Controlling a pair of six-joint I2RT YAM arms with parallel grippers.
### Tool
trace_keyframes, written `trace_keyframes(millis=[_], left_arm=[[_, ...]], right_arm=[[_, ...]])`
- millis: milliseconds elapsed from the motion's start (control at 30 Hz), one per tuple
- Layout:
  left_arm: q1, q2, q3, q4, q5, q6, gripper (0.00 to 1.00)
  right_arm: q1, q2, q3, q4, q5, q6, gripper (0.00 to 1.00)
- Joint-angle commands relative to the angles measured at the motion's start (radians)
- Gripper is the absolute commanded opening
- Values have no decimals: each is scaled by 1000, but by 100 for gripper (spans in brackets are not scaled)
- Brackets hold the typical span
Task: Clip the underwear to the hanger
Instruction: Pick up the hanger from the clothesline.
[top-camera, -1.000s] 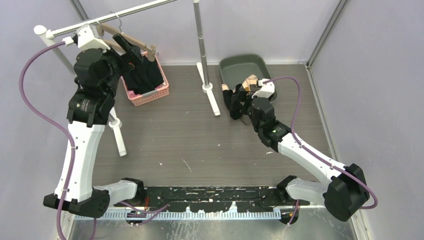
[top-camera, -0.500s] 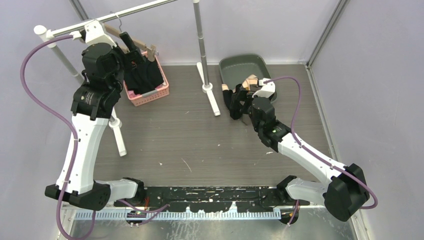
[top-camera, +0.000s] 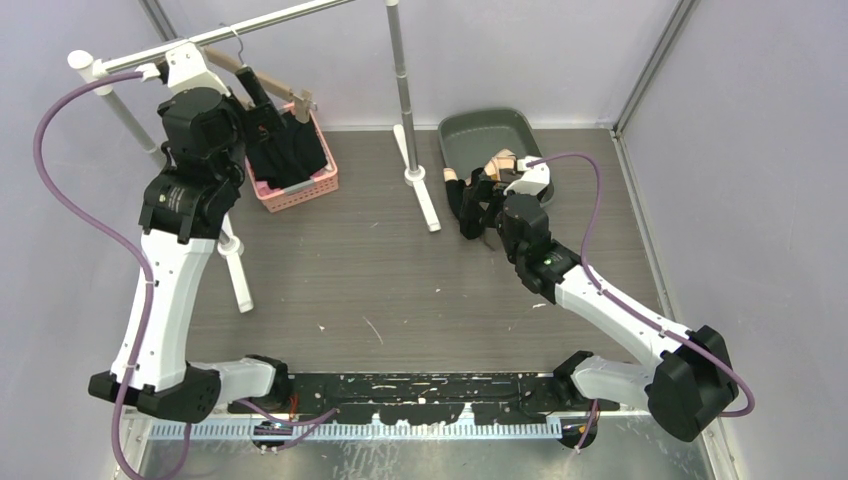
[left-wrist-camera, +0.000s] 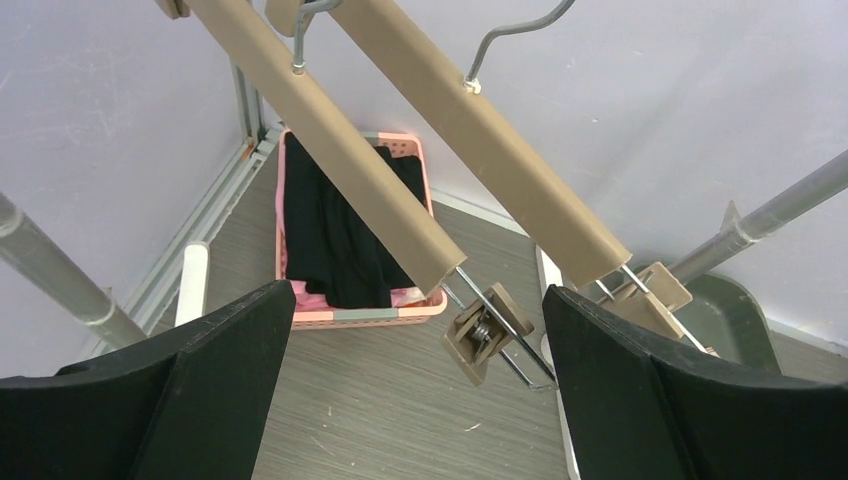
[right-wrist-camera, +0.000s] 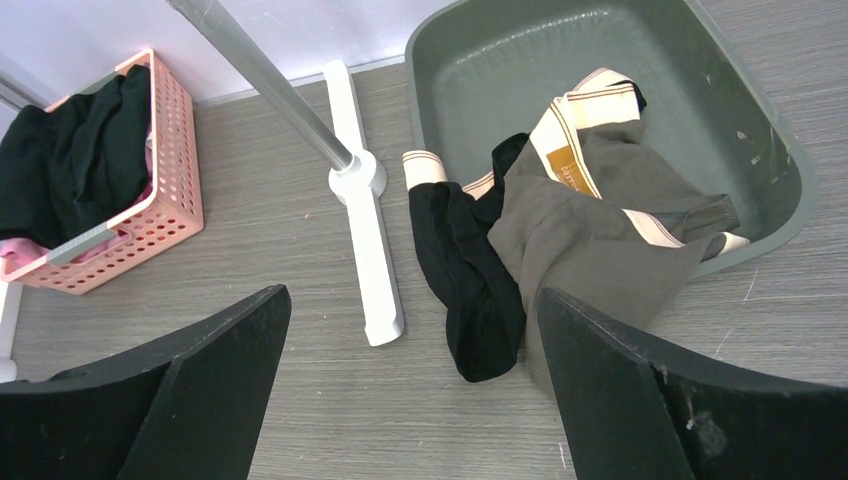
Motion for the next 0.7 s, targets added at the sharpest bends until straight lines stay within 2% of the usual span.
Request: trace_keyframes(millis=[0, 267, 667], left_arm=[[-5, -52, -9, 5, -35, 13, 98], [-5, -109, -84, 30, -38, 4, 98], [-4, -118, -101, 66, -18, -9, 98]], right_arm=[[-6, -7, 28, 51, 10, -6, 100], [-6, -11, 25, 53, 7, -5, 100], [-7, -22, 22, 50, 6, -6, 100]])
